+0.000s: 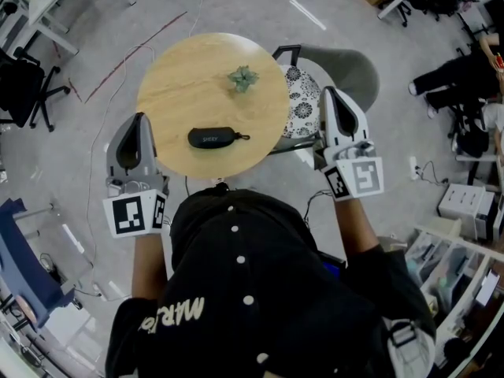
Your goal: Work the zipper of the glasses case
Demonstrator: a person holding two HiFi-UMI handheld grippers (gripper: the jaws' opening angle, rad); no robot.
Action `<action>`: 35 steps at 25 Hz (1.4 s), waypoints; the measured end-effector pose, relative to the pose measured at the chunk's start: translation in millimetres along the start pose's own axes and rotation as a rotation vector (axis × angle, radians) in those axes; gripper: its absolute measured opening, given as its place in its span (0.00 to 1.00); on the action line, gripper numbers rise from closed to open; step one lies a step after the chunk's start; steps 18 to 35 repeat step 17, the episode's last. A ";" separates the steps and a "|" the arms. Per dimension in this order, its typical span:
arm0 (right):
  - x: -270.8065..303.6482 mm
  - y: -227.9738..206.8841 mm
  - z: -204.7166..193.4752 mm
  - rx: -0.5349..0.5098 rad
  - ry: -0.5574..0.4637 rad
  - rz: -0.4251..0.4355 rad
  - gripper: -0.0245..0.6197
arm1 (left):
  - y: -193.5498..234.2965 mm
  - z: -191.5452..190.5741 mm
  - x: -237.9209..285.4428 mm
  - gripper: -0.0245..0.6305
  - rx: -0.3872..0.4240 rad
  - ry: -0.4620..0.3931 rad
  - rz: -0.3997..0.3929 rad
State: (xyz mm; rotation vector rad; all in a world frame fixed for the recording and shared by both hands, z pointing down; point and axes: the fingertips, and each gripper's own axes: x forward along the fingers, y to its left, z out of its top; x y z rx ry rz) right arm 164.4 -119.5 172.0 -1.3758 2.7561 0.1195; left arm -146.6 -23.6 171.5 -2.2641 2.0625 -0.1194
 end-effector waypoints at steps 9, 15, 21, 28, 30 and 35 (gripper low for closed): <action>5.9 7.7 -5.1 -0.002 0.017 0.016 0.04 | 0.9 -1.4 0.3 0.04 -0.009 0.003 0.000; 5.9 10.3 -6.1 -0.010 0.024 0.021 0.04 | 0.4 0.8 -3.3 0.04 -0.006 -0.001 0.000; 5.9 10.9 -6.5 -0.012 0.026 0.022 0.04 | 0.5 0.7 -4.1 0.04 -0.001 0.000 -0.001; 5.9 10.9 -6.5 -0.012 0.026 0.022 0.04 | 0.5 0.7 -4.1 0.04 -0.001 0.000 -0.001; 5.9 10.9 -6.5 -0.012 0.026 0.022 0.04 | 0.5 0.7 -4.1 0.04 -0.001 0.000 -0.001; 5.9 10.9 -6.5 -0.012 0.026 0.022 0.04 | 0.5 0.7 -4.1 0.04 -0.001 0.000 -0.001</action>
